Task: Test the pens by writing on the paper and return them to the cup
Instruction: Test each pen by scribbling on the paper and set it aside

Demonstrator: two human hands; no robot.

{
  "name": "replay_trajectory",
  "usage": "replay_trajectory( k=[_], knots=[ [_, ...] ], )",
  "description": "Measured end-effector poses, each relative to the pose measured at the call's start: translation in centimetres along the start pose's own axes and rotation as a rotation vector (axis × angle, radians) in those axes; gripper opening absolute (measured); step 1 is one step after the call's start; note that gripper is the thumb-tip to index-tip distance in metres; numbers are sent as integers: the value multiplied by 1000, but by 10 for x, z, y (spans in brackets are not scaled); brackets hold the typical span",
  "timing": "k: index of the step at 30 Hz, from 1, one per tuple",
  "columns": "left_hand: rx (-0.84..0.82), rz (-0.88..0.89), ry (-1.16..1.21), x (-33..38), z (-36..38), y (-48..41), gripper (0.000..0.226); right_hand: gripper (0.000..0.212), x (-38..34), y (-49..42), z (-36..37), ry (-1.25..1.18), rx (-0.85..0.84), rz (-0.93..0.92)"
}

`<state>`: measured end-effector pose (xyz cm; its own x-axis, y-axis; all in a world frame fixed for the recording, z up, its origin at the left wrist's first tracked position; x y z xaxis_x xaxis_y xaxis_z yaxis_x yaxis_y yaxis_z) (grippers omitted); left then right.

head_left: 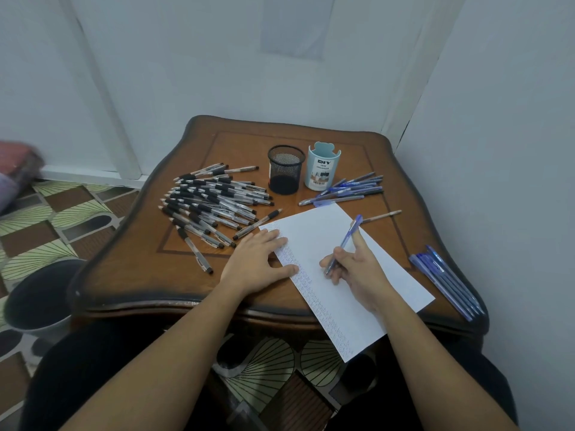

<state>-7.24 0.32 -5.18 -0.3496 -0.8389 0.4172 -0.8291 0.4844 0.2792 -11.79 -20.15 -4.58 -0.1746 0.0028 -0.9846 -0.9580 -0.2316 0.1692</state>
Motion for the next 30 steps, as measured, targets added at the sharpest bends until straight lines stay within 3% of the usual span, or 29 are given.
replay_trajectory(
  k=[6, 12, 16, 19, 24, 27, 30],
  knots=[
    [-6, -7, 4, 1, 0, 0, 76, 53, -1, -1, -4, -77, 54, -15],
    [-4, -4, 0, 1, 0, 0, 76, 53, -1, 1, -8, -213, 83, 11],
    [-5, 2, -2, -1, 1, -1, 77, 23, -14, 5, -29, -330, 184, 22],
    [-12, 0, -2, -3, 1, -3, 80, 6, -26, 15, -62, 0, 276, 93],
    [8, 0, -11, -3, 2, -3, 75, 18, -43, 52, -123, 640, 497, 217],
    [7, 6, -8, -3, 3, -4, 79, 26, -47, 75, -152, 806, 534, 326],
    [4, -1, 7, -3, 3, -3, 84, 33, -42, 89, -170, 817, 536, 437]
  ],
)
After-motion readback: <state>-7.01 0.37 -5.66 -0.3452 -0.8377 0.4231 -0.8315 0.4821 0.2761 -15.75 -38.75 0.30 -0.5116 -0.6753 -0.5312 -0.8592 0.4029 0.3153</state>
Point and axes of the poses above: each hand's wrist, its own y-axis away from the middle knuckle, its own z-axis out of the palm, x = y × z, the point moved 3 cm from there along -y, towards the middle knuckle, and after that the axes turned 15 degrees about -x, right-handed, at the moved point
